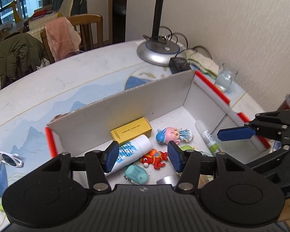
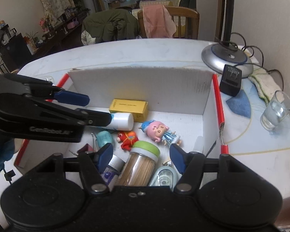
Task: Organize rigid objects
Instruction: 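Withdraw both grippers from the box back toward the mat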
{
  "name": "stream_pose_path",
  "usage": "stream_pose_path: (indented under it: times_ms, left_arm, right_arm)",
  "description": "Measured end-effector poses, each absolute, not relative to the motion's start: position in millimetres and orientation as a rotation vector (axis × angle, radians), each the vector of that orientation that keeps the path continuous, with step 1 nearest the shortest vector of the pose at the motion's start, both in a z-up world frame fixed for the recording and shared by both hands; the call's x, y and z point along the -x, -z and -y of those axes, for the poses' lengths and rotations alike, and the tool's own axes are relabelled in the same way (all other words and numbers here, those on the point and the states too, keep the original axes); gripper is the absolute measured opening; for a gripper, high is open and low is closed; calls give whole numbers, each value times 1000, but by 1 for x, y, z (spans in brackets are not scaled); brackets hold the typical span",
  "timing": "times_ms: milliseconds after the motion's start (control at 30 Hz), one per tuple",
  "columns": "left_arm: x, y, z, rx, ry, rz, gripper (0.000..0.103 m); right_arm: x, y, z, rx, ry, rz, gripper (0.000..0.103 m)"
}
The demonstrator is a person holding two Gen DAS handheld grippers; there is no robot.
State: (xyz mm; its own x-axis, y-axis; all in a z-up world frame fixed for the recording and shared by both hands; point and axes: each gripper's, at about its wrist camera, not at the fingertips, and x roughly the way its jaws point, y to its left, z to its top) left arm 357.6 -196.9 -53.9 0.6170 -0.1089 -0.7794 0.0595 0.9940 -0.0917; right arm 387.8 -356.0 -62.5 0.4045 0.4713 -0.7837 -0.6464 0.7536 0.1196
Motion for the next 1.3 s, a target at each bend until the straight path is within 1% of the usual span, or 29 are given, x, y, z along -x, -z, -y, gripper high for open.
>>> stream_pose_path:
  times_ms: [33, 67, 100, 333, 367, 400, 467, 667, 767, 967, 1067, 1167, 1200, 1300]
  left_arm:
    - [-353, 50, 195, 66, 97, -891, 54]
    - [-349, 47, 193, 73, 101, -883, 54]
    - [-344, 43, 192, 77, 104, -874, 54]
    - [-309, 25, 174, 102, 106, -806, 55]
    - [-303, 23, 171, 102, 109, -796, 55]
    - [-298, 21, 167, 105, 111, -786, 61]
    - [-287, 17, 159, 117, 116, -768, 68]
    - [-260, 9, 133, 133, 123, -736, 69]
    - [-247, 8, 120, 130, 115, -728, 76]
    - [-222, 9, 86, 125, 97, -714, 77]
    - [-210, 11, 68, 125, 83, -708, 82]
    - [-199, 13, 50, 128, 74, -704, 83]
    - [-195, 15, 44, 127, 68, -703, 86]
    - [-186, 19, 26, 131, 56, -699, 89]
  right_arm:
    - [-385, 60, 356, 214, -712, -906, 67]
    - [-381, 56, 355, 216, -710, -896, 72]
    - [-378, 53, 355, 218, -710, -887, 73]
    - [-358, 32, 348, 182, -711, -847, 78]
    - [-355, 29, 346, 177, -707, -844, 80]
    - [-352, 27, 344, 171, -704, -842, 82]
    - [-345, 22, 340, 151, -698, -845, 83]
    - [-321, 12, 325, 99, -678, -832, 86]
    - [-308, 9, 316, 82, -659, -822, 90]
    - [-288, 5, 298, 40, -647, -813, 96]
    - [-279, 5, 286, 31, -642, -807, 97]
    - [-271, 5, 271, 22, -637, -800, 97]
    - [-269, 5, 266, 18, -638, -799, 98]
    - [-263, 7, 250, 16, -640, -802, 98]
